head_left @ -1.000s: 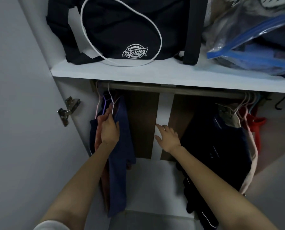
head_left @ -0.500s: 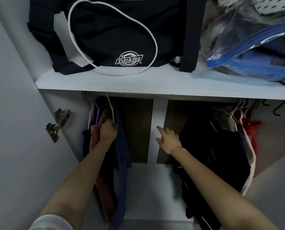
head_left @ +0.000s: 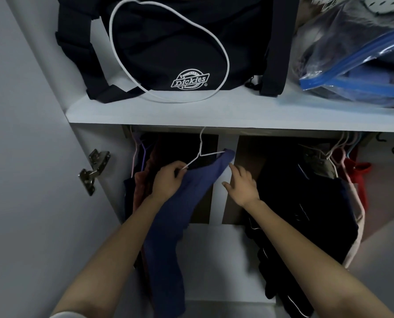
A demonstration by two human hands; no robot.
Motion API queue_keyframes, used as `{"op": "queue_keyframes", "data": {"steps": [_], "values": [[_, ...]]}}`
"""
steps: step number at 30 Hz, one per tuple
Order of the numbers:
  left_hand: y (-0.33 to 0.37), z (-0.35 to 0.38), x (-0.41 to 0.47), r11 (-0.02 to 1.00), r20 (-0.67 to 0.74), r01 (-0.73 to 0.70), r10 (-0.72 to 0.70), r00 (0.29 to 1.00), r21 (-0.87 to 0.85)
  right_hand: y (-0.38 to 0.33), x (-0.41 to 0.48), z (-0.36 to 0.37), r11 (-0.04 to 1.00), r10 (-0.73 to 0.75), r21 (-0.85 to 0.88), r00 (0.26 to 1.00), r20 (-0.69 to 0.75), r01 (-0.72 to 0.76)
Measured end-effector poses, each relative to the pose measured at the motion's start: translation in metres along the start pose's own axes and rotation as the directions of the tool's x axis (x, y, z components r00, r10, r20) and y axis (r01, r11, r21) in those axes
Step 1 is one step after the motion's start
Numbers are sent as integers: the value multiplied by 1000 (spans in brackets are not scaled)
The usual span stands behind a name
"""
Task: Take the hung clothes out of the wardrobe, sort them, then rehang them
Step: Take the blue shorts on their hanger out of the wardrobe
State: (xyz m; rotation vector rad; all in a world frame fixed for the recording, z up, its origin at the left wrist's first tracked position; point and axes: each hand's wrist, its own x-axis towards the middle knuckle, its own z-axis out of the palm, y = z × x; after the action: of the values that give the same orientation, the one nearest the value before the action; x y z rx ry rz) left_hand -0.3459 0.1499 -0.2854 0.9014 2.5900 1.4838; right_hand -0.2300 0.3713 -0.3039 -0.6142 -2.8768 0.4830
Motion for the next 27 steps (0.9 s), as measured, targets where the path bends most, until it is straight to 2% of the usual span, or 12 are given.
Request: {"op": "queue_keyframes", "data": {"steps": [5, 10, 13, 16, 21, 27], "values": [[5, 9, -1, 998, 150, -61, 64, 987, -23, 11, 0, -9, 997, 31, 77, 994, -100, -23], [18, 39, 2, 997, 364, -77, 81, 928, -26, 36, -16, -7, 998, 61, 25, 989, -131, -58], [20, 66, 3, 993, 428, -106, 117, 896, -49, 58, -39, -6, 986, 158, 81, 976, -150, -147], [16, 96, 7, 978, 445, -197, 204, 872, -63, 81, -70, -9, 953, 282, 142, 954, -101, -267], [30, 156, 2, 919, 552, -385, 364, 750, -82, 114, -140, -13, 892, 447, 114, 891, -74, -438], [65, 235, -40, 861, 712, -459, 463, 528, -219, 141, -247, -23, 756, 653, 23, 752, -91, -654]]}}
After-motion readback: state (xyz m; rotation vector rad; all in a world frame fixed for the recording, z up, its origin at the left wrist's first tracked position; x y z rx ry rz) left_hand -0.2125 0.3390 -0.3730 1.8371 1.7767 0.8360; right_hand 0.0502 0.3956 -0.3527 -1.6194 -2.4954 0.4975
